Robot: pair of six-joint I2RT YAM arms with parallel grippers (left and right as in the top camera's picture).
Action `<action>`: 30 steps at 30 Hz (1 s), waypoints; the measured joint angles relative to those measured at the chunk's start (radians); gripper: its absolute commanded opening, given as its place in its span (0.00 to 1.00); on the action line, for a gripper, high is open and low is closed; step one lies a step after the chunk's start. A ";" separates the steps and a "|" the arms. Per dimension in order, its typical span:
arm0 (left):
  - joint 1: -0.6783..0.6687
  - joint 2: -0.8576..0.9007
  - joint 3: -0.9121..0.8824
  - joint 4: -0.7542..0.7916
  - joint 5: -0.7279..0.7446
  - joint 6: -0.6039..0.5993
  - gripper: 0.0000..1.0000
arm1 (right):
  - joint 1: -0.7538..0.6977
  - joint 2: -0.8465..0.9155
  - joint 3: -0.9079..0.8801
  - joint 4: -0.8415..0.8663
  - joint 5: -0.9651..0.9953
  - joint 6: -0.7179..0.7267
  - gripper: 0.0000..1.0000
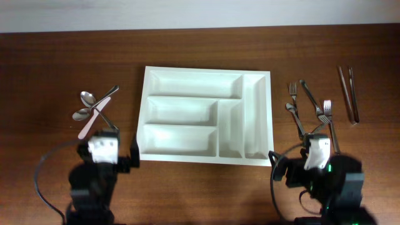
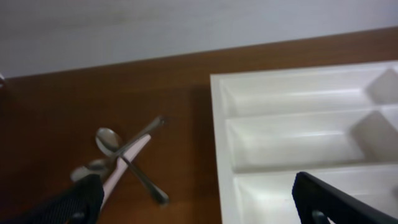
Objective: Pack container
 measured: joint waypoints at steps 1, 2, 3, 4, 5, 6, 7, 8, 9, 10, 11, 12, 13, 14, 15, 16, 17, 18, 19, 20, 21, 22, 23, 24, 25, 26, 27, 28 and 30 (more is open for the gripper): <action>0.005 0.065 0.061 -0.022 -0.002 0.004 0.99 | 0.000 0.064 0.055 -0.040 0.008 -0.002 0.99; 0.011 0.127 0.118 -0.047 -0.002 0.007 0.99 | 0.000 0.126 0.113 -0.081 0.017 -0.003 0.99; 0.018 0.187 0.172 -0.070 0.000 0.013 0.99 | 0.000 0.193 0.181 -0.133 0.032 -0.006 0.99; 0.028 0.253 0.231 -0.096 0.009 0.021 0.99 | 0.000 0.247 0.243 -0.172 0.047 -0.008 0.99; 0.040 0.323 0.290 -0.127 0.026 0.031 0.99 | 0.000 0.316 0.320 -0.218 0.068 -0.011 0.99; 0.050 0.375 0.334 -0.148 0.043 0.039 0.99 | 0.000 0.360 0.373 -0.248 0.081 -0.011 0.99; 0.065 0.448 0.397 -0.180 0.072 0.049 0.99 | 0.000 0.414 0.439 -0.280 0.094 -0.012 0.99; 0.079 0.507 0.449 -0.199 0.097 0.055 0.99 | 0.000 0.464 0.502 -0.301 0.104 -0.014 0.99; 0.094 0.565 0.501 -0.219 0.122 0.060 0.99 | 0.000 0.520 0.572 -0.323 0.112 -0.017 0.99; 0.111 0.624 0.558 -0.241 0.148 0.064 0.99 | 0.000 0.563 0.625 -0.333 0.119 -0.023 0.99; 0.124 0.665 0.599 -0.255 0.167 0.067 0.99 | 0.000 0.606 0.677 -0.350 0.124 -0.033 0.99; 0.140 0.710 0.646 -0.283 0.184 0.071 0.99 | 0.000 0.655 0.735 -0.362 0.131 -0.053 0.99; 0.151 0.742 0.680 -0.297 0.197 0.072 0.99 | -0.002 0.686 0.769 -0.362 0.137 -0.065 0.99; 0.164 0.772 0.713 -0.314 0.206 0.074 0.99 | -0.007 0.721 0.808 -0.365 0.150 -0.078 0.99; 0.176 0.801 0.741 -0.326 0.216 0.075 0.99 | -0.014 0.758 0.845 -0.364 0.163 -0.090 0.99; 0.186 0.820 0.759 -0.334 0.223 0.076 0.99 | -0.026 0.792 0.877 -0.365 0.179 -0.098 0.99; 0.195 0.834 0.770 -0.342 0.227 0.076 0.99 | -0.047 0.831 0.911 -0.364 0.196 -0.109 0.99; 0.203 0.847 0.776 -0.352 0.231 0.077 0.99 | -0.075 0.871 0.940 -0.360 0.211 -0.120 0.99; 0.209 0.856 0.778 -0.365 0.231 0.078 0.99 | -0.100 0.903 0.960 -0.356 0.220 -0.129 0.99; 0.214 0.863 0.779 -0.384 0.234 0.078 0.99 | -0.136 0.946 0.982 -0.343 0.231 -0.137 0.99; 0.216 0.870 0.779 -0.407 0.236 0.078 0.99 | -0.171 0.984 0.996 -0.326 0.239 -0.144 0.99; 0.216 0.874 0.779 -0.423 0.238 0.079 0.99 | -0.204 1.022 1.006 -0.304 0.247 -0.151 0.99; 0.216 0.879 0.779 -0.439 0.240 0.079 0.99 | -0.240 1.064 1.009 -0.269 0.254 -0.154 0.99; 0.216 0.881 0.779 -0.449 0.242 0.079 0.99 | -0.263 1.094 1.011 -0.244 0.258 -0.157 0.99; 0.216 0.883 0.779 -0.460 0.245 0.079 0.99 | -0.295 1.138 1.011 -0.209 0.259 -0.159 0.99; 0.216 0.884 0.779 -0.465 0.246 0.079 0.99 | -0.317 1.176 1.011 -0.180 0.260 -0.163 0.99; 0.216 0.884 0.779 -0.466 0.246 0.079 0.99 | -0.337 1.213 1.012 -0.153 0.260 -0.166 0.99; 0.216 0.884 0.779 -0.466 0.246 0.079 0.99 | -0.357 1.257 1.012 -0.124 0.262 -0.176 0.97; 0.216 0.884 0.779 -0.466 0.246 0.079 0.99 | -0.381 1.327 1.012 -0.082 0.262 -0.201 0.92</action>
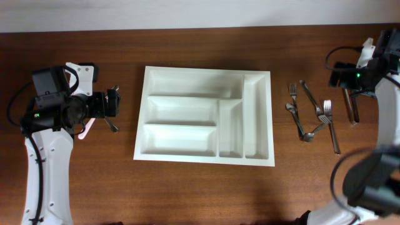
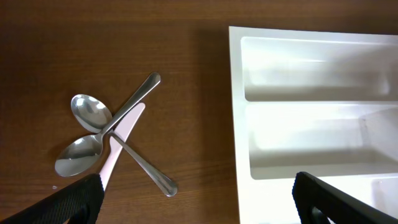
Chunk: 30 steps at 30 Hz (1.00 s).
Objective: Pack container
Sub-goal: 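Lower the right gripper onto the long metal utensil at far right and grasp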
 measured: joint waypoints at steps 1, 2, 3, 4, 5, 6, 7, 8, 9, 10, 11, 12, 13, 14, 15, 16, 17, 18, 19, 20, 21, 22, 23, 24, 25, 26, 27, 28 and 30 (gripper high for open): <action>0.000 0.000 0.000 0.000 0.000 0.000 0.99 | -0.006 0.032 0.000 0.018 0.000 -0.014 0.90; 0.000 0.000 0.000 0.000 0.000 0.000 0.99 | -0.010 0.062 0.000 0.032 0.000 -0.029 0.89; 0.000 0.000 0.000 0.000 0.000 0.000 0.99 | -0.013 0.092 0.000 0.045 0.000 -0.040 0.89; 0.000 0.000 0.000 0.000 0.000 0.000 0.99 | -0.013 0.118 0.000 0.056 -0.001 -0.050 0.89; 0.000 0.000 0.000 0.000 0.000 0.000 0.99 | -0.014 0.144 0.000 0.066 -0.001 -0.059 0.89; 0.000 0.000 0.000 0.000 0.000 0.000 0.99 | -0.015 0.161 0.000 0.070 -0.001 -0.066 0.89; 0.000 0.000 0.000 0.000 0.000 0.000 0.99 | -0.016 0.177 0.000 0.076 -0.001 -0.074 0.87; 0.000 0.000 0.000 0.000 0.000 0.000 0.99 | -0.017 0.191 0.000 0.082 -0.001 -0.083 0.85; 0.000 0.000 0.000 0.000 0.000 0.000 0.99 | -0.019 0.205 0.000 0.090 -0.001 -0.092 0.82; 0.000 0.000 0.000 0.000 0.000 0.000 0.99 | -0.023 0.214 0.000 0.097 -0.001 -0.098 0.78; 0.000 0.000 0.000 0.000 0.000 0.000 0.99 | -0.028 0.221 0.000 0.104 -0.001 -0.106 0.73; 0.000 0.000 0.000 0.000 0.000 0.000 0.99 | -0.035 0.227 0.000 0.109 -0.002 -0.111 0.71; 0.000 0.000 0.000 0.000 0.000 0.000 0.99 | -0.045 0.232 0.000 0.111 -0.005 -0.108 0.69; 0.000 0.000 0.000 0.000 0.000 0.000 0.99 | -0.053 0.233 0.000 0.112 -0.005 -0.114 0.68; 0.000 0.000 0.000 0.000 0.000 0.000 0.99 | -0.062 0.235 0.000 0.112 -0.005 -0.116 0.66; 0.000 0.000 0.000 0.000 0.000 0.000 0.99 | -0.074 0.235 0.000 0.112 -0.008 -0.116 0.65; 0.000 0.000 0.000 0.000 0.000 0.000 0.99 | -0.084 0.235 0.000 0.112 -0.011 -0.117 0.64; 0.000 0.000 0.000 0.000 0.000 0.000 0.99 | -0.091 0.235 0.000 0.113 -0.013 -0.117 0.63; 0.000 0.000 0.000 0.000 0.000 0.000 0.99 | -0.101 0.235 0.000 0.116 -0.014 -0.117 0.62; 0.000 0.000 0.000 0.000 0.000 0.000 0.99 | -0.106 0.235 0.000 0.116 -0.016 -0.118 0.62; 0.000 0.000 0.000 0.000 0.000 0.000 0.99 | -0.111 0.235 0.000 0.116 -0.016 -0.117 0.62; 0.000 0.000 0.000 0.000 0.000 0.000 0.99 | -0.117 0.235 0.000 0.117 -0.019 -0.117 0.61; 0.000 0.000 0.000 0.000 0.000 0.000 0.99 | -0.121 0.235 0.000 0.119 -0.024 -0.117 0.60; 0.000 0.000 0.000 0.000 0.000 0.000 0.99 | -0.124 0.236 0.000 0.120 -0.028 -0.117 0.59; 0.000 0.000 0.000 0.000 0.000 0.000 0.99 | -0.124 0.237 0.000 0.120 -0.032 -0.117 0.59; 0.000 0.000 0.000 0.000 0.000 0.000 0.99 | -0.125 0.237 0.000 0.120 -0.035 -0.117 0.57; 0.000 0.000 0.000 0.000 0.000 0.000 0.99 | -0.125 0.239 0.000 0.120 -0.039 -0.118 0.56; 0.000 0.000 0.000 0.000 0.000 0.000 0.99 | -0.125 0.240 0.000 0.120 -0.041 -0.120 0.54; 0.000 0.000 0.000 0.000 0.000 0.000 0.99 | -0.124 0.241 0.000 0.119 -0.047 -0.119 0.54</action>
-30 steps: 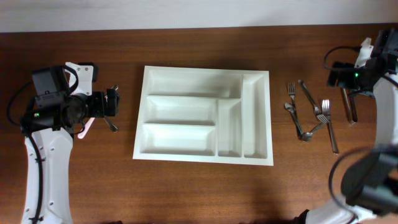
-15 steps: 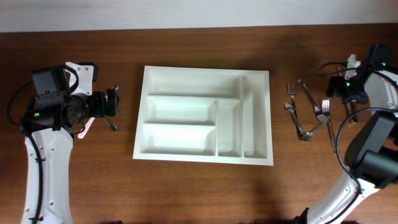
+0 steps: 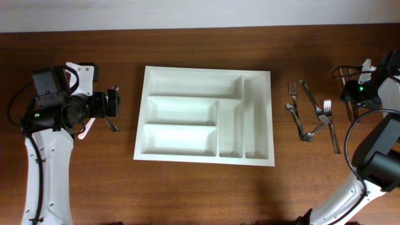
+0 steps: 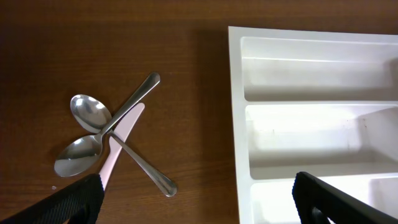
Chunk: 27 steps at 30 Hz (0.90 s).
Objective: Pack container
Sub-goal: 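Lower the right gripper onto the long metal utensil at far right and grasp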
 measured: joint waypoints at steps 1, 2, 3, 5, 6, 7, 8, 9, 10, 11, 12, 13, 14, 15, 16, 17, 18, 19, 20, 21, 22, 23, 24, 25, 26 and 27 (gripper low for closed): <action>0.000 0.000 0.000 0.000 0.000 0.000 0.99 | 0.000 0.001 0.000 0.000 0.000 0.000 0.54; 0.000 0.000 0.000 0.000 0.000 0.000 0.99 | 0.000 0.003 0.000 0.000 0.000 0.000 0.54; 0.000 0.000 0.000 0.000 0.000 0.000 0.99 | 0.000 0.006 0.000 0.000 0.000 0.000 0.54; 0.000 0.000 0.000 0.000 0.000 0.000 0.99 | 0.000 0.016 0.000 0.000 0.000 0.000 0.54; 0.000 0.000 0.000 0.000 0.000 0.000 0.99 | -0.001 0.022 0.000 0.000 0.000 -0.001 0.53; 0.000 0.000 0.000 0.000 0.000 0.000 0.99 | -0.002 0.027 0.000 0.000 0.000 -0.001 0.51; 0.000 0.000 0.000 0.000 0.000 0.000 0.99 | -0.002 0.032 0.000 -0.001 0.000 -0.001 0.50; 0.000 0.000 0.000 0.000 0.000 0.000 0.99 | -0.002 0.036 0.000 -0.002 0.000 -0.001 0.49; 0.000 0.000 0.000 0.000 0.000 0.000 0.99 | -0.002 0.040 0.000 -0.002 0.000 -0.003 0.47; 0.000 0.000 0.000 0.000 0.000 0.000 0.99 | -0.002 0.043 0.000 -0.004 0.000 -0.003 0.47; 0.000 0.000 0.000 0.000 0.000 0.000 0.99 | -0.002 0.045 0.000 -0.005 0.001 -0.002 0.47; 0.000 0.000 0.000 0.000 0.000 0.000 0.99 | -0.002 0.048 0.000 -0.005 0.001 -0.001 0.47; 0.000 0.000 0.000 0.000 0.000 0.000 0.99 | -0.002 0.053 0.000 -0.005 0.001 -0.001 0.47; 0.000 0.000 0.000 0.000 0.000 0.000 0.99 | -0.002 0.054 0.000 -0.005 0.001 -0.001 0.46; 0.000 0.000 0.000 0.000 0.000 0.000 0.99 | -0.002 0.058 0.000 -0.005 0.001 -0.001 0.46; 0.000 0.000 0.000 0.000 0.000 0.000 0.99 | -0.002 0.061 0.000 -0.005 0.001 0.000 0.45; 0.000 0.000 0.000 0.000 0.000 0.000 0.99 | -0.002 0.063 0.000 -0.005 0.001 -0.001 0.45; 0.000 0.000 0.000 0.000 0.000 0.000 0.99 | -0.002 0.066 0.000 -0.005 0.001 -0.001 0.45; 0.000 0.000 0.000 0.000 0.000 0.000 0.99 | -0.002 0.067 0.000 -0.004 0.002 0.000 0.45; 0.000 0.000 0.000 0.000 0.000 0.000 0.99 | -0.002 0.067 0.000 -0.005 0.005 -0.001 0.46; 0.000 0.000 0.000 0.000 0.000 0.000 0.99 | -0.002 0.067 0.000 -0.004 0.008 -0.002 0.45; 0.000 0.000 0.000 0.000 0.000 0.000 0.99 | -0.003 0.067 0.000 -0.004 0.011 -0.001 0.45; 0.000 0.000 0.000 0.000 0.000 0.000 0.99 | -0.004 0.067 0.000 -0.004 0.013 -0.001 0.45; 0.000 0.000 0.000 0.000 0.000 0.000 0.99 | -0.006 0.068 0.000 -0.004 0.015 -0.001 0.45; 0.000 0.000 0.000 0.000 0.000 0.000 0.99 | -0.008 0.069 0.000 -0.004 0.016 -0.001 0.45; 0.000 0.000 0.000 0.000 0.000 0.000 0.99 | -0.010 0.069 0.000 -0.004 0.015 -0.001 0.46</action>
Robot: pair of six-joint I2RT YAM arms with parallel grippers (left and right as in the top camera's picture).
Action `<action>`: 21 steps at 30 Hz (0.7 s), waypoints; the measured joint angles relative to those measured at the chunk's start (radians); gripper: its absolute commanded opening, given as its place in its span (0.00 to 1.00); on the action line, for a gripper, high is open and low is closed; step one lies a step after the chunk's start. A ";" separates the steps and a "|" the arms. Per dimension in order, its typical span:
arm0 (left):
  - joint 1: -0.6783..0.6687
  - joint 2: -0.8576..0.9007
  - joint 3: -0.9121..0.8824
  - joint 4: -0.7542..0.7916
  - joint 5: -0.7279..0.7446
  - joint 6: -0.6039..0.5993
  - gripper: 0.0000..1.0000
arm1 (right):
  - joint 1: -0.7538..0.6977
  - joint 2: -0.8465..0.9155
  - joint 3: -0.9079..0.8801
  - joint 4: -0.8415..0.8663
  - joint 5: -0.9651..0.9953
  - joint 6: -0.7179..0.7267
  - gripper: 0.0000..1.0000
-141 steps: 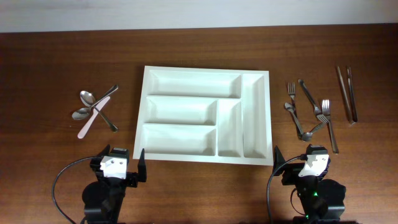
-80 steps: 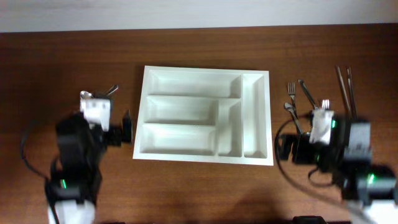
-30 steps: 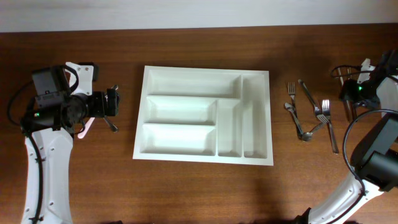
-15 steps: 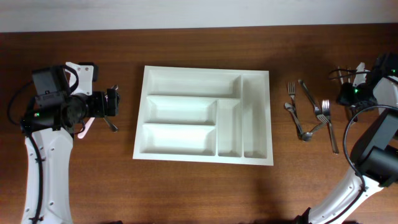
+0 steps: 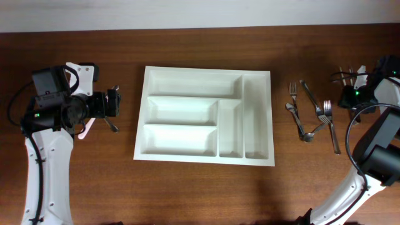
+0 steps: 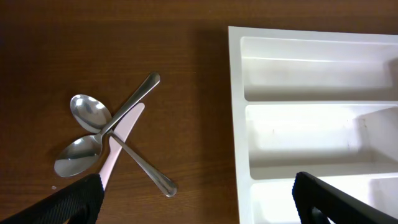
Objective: Pack container
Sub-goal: 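Lower the right gripper onto the long metal utensil at far right and grasp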
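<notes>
A white cutlery tray [image 5: 206, 69] with several compartments lies mid-table; its left rim [image 6: 235, 124] shows in the left wrist view. Left of it lie two crossed steel spoons [image 6: 87, 112] and a pink-handled knife [image 6: 115, 152]. My left gripper [image 5: 112, 103] hovers above them, open [image 6: 199, 211], its dark fingers [image 6: 74, 199] wide apart with nothing between. Several forks [image 5: 328, 115] lie right of the tray. My right gripper [image 5: 350, 97] sits at the far right over thin metal sticks [image 5: 342, 72]; its jaws do not show.
The table is dark brown wood with a pale wall edge along the back. Both arms' white links reach down the left and right sides of the table. Bare wood lies in front of the tray.
My right arm has shifted slightly nearer and lower at the far right edge, over the metal sticks. The left arm, spoons, knife and tray are unchanged.
Both arms sat folded at the table's near edge. Then the left gripper hung open over the spoons and knife, and the right arm reached to the back right. Since then the left has stayed still while the right settled over the sticks.
</notes>
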 measured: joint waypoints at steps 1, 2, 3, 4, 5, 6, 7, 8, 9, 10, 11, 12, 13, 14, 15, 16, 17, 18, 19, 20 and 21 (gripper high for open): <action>0.000 0.000 0.000 0.000 0.000 0.000 0.99 | -0.003 0.001 0.000 0.000 -0.003 0.000 0.46; 0.000 0.000 0.000 0.000 0.000 0.000 0.99 | -0.006 0.002 0.000 0.000 -0.010 0.000 0.46; 0.000 0.000 0.000 0.000 0.000 0.000 0.99 | -0.008 0.002 0.000 -0.001 -0.020 0.001 0.46; 0.000 0.000 0.000 0.000 0.000 0.000 0.99 | -0.010 0.002 0.000 -0.001 -0.031 0.000 0.46; 0.000 0.000 0.000 0.000 0.000 0.000 0.99 | -0.011 0.003 0.000 -0.002 -0.038 0.000 0.46; 0.000 0.000 0.000 0.000 0.000 0.000 0.99 | -0.012 0.003 0.000 -0.005 -0.046 0.001 0.46; 0.000 0.000 0.000 0.000 0.000 0.000 0.99 | -0.013 0.003 0.000 -0.007 -0.050 0.000 0.46; 0.000 0.000 0.000 0.000 0.000 0.000 0.99 | -0.013 0.003 0.000 -0.008 -0.058 0.000 0.46; 0.000 0.000 0.000 0.000 0.000 0.000 0.99 | -0.013 0.003 0.000 -0.008 -0.064 0.000 0.46; 0.000 0.000 0.000 0.000 0.000 0.000 0.99 | -0.013 0.003 0.000 -0.008 -0.071 0.000 0.47; 0.000 0.000 0.000 0.000 0.000 0.000 0.99 | -0.013 0.003 0.000 -0.008 -0.080 0.001 0.47; 0.000 0.000 0.000 0.000 0.000 0.000 0.99 | -0.013 0.003 0.000 -0.008 -0.086 0.001 0.47; 0.000 0.000 0.000 0.000 0.000 0.000 0.99 | -0.013 0.003 0.002 -0.009 -0.092 0.001 0.47; 0.000 0.000 0.000 0.000 0.000 0.000 0.99 | -0.013 0.003 0.007 -0.010 -0.096 0.001 0.47; 0.000 0.000 0.000 0.000 0.000 0.000 0.99 | -0.013 0.003 0.012 -0.011 -0.098 0.001 0.47; 0.000 0.000 0.000 0.000 0.000 0.000 0.99 | -0.013 0.003 0.020 -0.012 -0.100 0.000 0.47; 0.000 0.000 0.000 0.000 0.000 0.000 0.99 | -0.013 0.003 0.030 -0.011 -0.100 0.001 0.47; 0.000 0.000 0.000 0.000 0.000 0.000 0.99 | -0.014 0.003 0.038 -0.010 -0.099 0.001 0.47; 0.000 0.000 0.000 0.000 0.000 0.000 0.99 | -0.015 0.003 0.046 -0.009 -0.098 0.001 0.54; 0.000 0.000 0.000 0.000 0.000 0.000 0.99 | -0.017 0.003 0.053 -0.007 -0.099 0.002 0.56; 0.000 0.000 0.000 0.000 0.000 0.000 0.99 | -0.019 0.003 0.057 -0.002 -0.098 0.000 0.57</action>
